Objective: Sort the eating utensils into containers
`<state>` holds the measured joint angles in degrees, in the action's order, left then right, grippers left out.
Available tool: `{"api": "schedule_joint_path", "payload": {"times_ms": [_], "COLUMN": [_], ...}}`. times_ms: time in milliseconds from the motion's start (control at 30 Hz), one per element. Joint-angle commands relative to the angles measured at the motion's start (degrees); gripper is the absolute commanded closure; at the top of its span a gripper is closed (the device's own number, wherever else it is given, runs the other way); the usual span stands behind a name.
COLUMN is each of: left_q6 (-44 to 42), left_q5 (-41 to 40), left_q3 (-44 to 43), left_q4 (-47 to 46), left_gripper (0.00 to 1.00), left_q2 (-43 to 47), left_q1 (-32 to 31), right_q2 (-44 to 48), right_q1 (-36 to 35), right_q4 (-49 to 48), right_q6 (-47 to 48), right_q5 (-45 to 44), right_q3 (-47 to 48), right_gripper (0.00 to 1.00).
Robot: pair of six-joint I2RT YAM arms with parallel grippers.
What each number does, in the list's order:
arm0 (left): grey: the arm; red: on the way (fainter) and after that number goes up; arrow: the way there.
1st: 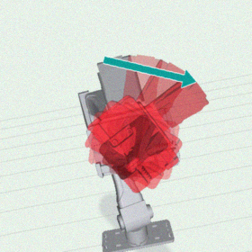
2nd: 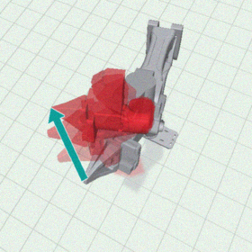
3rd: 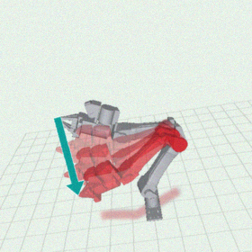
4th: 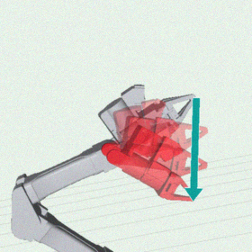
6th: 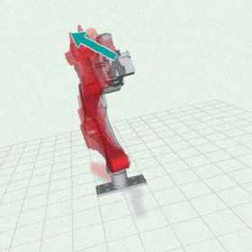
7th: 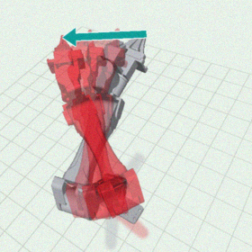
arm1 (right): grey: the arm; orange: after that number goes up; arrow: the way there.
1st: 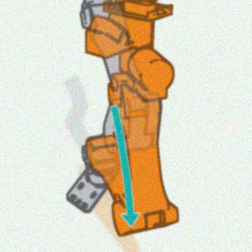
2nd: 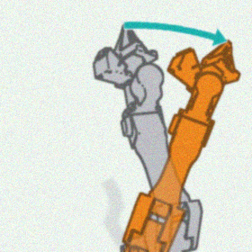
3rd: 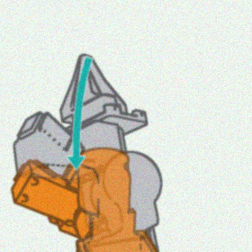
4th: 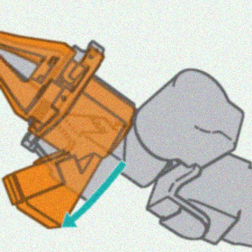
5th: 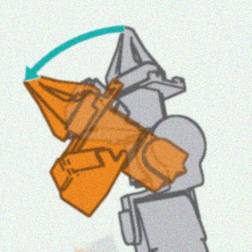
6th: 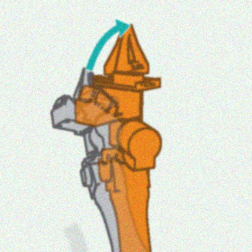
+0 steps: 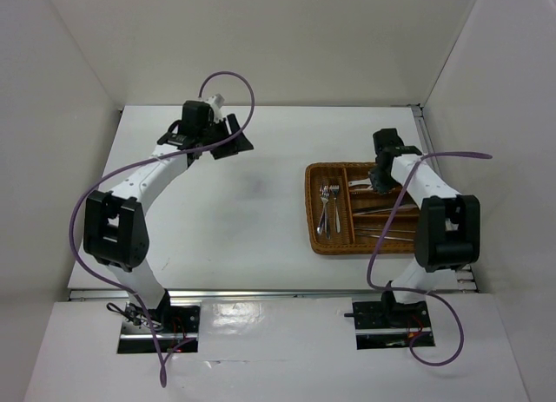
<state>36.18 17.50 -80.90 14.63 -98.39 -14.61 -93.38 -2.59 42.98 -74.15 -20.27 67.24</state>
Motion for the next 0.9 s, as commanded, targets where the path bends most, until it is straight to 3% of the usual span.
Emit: {"api": "schedule_joint_path", "payload": {"times_ms": [0,300,367,500,533,767,867], "left_q6": [-0.7,-2.3,-2.3,-2.8,-2.8,-2.8,-3.4], "left_q5": [0.0,-0.7,-0.7,-0.7,-0.7,-0.1,0.5], "left_q3": [0.7,1.2,1.2,1.2,1.2,2.2,2.2], "left_q4": [-0.9,-0.4,-0.4,-0.4,-0.4,-0.4,-0.9], "left_gripper": [0.29,0.29,0.29,0.29,0.29,0.29,0.29], "left_q2": [2.6,3.6,3.6,3.6,3.6,3.6,4.2], "left_q1": [1.0,1.5,1.5,1.5,1.5,1.5,1.5], "right_q2": [-2.1,-6.4,-6.4,-6.4,-6.4,-6.9,-6.3], "right_q1": [0.4,0.9,0.9,0.9,0.9,0.9,0.9], "right_q4": [0.0,0.5,1.0,0.4,0.4,-0.1,0.5], "right_q6": [-3.9,-5.6,-6.4,-6.4,-5.9,-3.4,0.5], "right_q5": [-0.6,-0.6,-0.6,0.8,1.4,3.8,4.4], "right_q3": [3.1,6.8,6.8,6.8,6.8,7.9,10.2], "right_gripper": [1.0,0.98,0.92,0.72,0.62,0.58,0.47]}}
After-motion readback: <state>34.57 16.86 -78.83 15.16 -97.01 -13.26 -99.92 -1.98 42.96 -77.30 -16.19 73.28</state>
